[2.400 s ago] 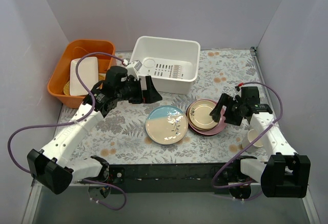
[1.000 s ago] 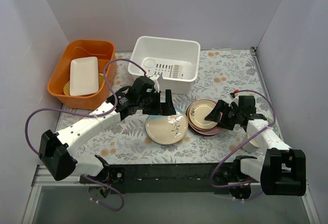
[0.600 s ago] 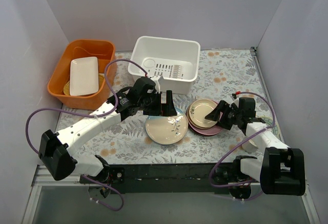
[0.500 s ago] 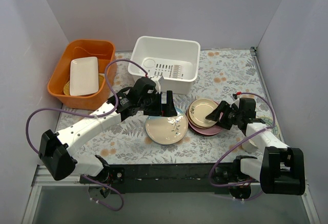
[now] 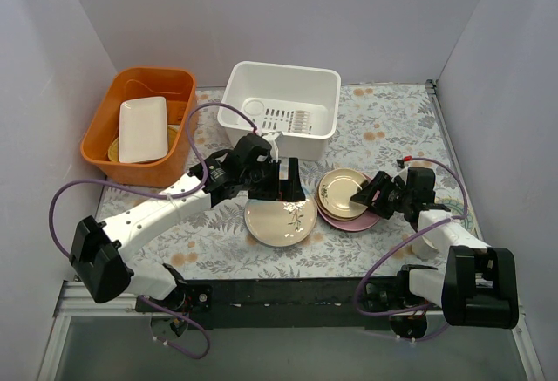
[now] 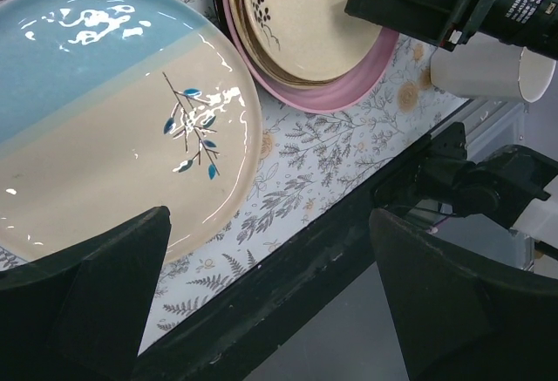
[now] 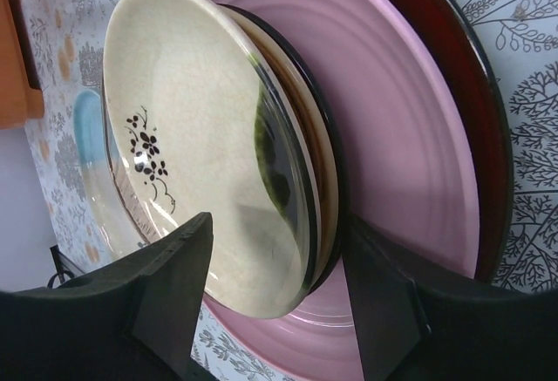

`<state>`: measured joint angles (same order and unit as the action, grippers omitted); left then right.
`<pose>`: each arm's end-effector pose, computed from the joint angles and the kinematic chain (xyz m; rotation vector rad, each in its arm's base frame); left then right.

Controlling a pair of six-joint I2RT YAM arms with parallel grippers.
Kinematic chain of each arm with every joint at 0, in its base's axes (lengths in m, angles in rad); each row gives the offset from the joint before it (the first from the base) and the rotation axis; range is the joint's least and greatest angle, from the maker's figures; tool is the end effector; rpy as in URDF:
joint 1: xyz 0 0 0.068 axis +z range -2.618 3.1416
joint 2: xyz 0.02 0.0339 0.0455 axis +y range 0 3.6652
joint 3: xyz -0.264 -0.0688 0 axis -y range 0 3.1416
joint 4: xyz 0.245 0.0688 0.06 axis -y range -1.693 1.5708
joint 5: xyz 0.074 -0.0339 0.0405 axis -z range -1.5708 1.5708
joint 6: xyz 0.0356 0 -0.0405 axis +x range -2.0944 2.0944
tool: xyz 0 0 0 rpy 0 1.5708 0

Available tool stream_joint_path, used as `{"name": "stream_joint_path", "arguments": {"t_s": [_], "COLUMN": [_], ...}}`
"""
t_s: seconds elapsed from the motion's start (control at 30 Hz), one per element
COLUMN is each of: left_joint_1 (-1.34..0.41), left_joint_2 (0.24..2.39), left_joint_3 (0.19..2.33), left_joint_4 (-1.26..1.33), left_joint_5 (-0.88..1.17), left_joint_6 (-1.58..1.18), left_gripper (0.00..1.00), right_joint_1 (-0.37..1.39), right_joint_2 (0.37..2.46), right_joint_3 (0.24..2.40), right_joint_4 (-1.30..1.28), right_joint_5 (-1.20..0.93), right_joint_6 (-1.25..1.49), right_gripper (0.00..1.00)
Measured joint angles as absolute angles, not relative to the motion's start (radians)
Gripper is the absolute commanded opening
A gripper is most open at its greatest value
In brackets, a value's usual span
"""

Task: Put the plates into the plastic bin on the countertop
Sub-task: Pick up the plate at the center of the board.

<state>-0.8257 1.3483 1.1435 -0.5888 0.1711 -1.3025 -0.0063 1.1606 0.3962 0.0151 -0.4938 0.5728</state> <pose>0.1924 -0.2175 0.3022 -0.5462 2.6495 -1.0803 0.2103 0.0155 0.1576 0.4236 2.3250 0.8544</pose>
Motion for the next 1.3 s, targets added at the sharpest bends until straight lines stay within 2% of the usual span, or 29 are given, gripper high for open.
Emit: {"name": "stream_joint_path", "arguments": {"t_s": [0.17,0.37,0.47,0.8,1.1,1.3], "left_joint_1": [-0.831,-0.831,-0.831,-0.831,-0.799,-0.71], "left_joint_2": [1.352,1.345,1.341,1.293,1.313,1.321], "left_joint_3": [1.143,1.124,1.118,1.103,1.059,1.004], "left_joint_4": [-0.583,-0.582,-0.585,-0.634,-0.675,-0.679], "left_joint_5": [0.163,0.128,0.103,-0.007,-0.009,0.038], "left_joint_6": [-1.307,-1.322,-1.332,-1.369,-1.391,-1.391], "left_gripper": [0.98,0.98,0.98,0.98,0.98,0.98], "right_joint_1": [-0.003,0.012,0.012,0.012,0.012,0.012], "right_joint_2": [1.161,1.148,1.122,1.072,1.031,1.009], "right_joint_3": [0.417,0.486,0.521,0.628,0.775,0.838], "right_joint_4": [-0.024,-0.189,-0.278,-0.474,-0.556,-0.579], "right_joint_5": [-0.493,-0.447,-0.4,-0.308,-0.341,-0.391], "right_joint_6": [0.553,0.494,0.463,0.408,0.393,0.391], "right_gripper": [0.75,0.87,0.89,0.9,0.9,0.89]}}
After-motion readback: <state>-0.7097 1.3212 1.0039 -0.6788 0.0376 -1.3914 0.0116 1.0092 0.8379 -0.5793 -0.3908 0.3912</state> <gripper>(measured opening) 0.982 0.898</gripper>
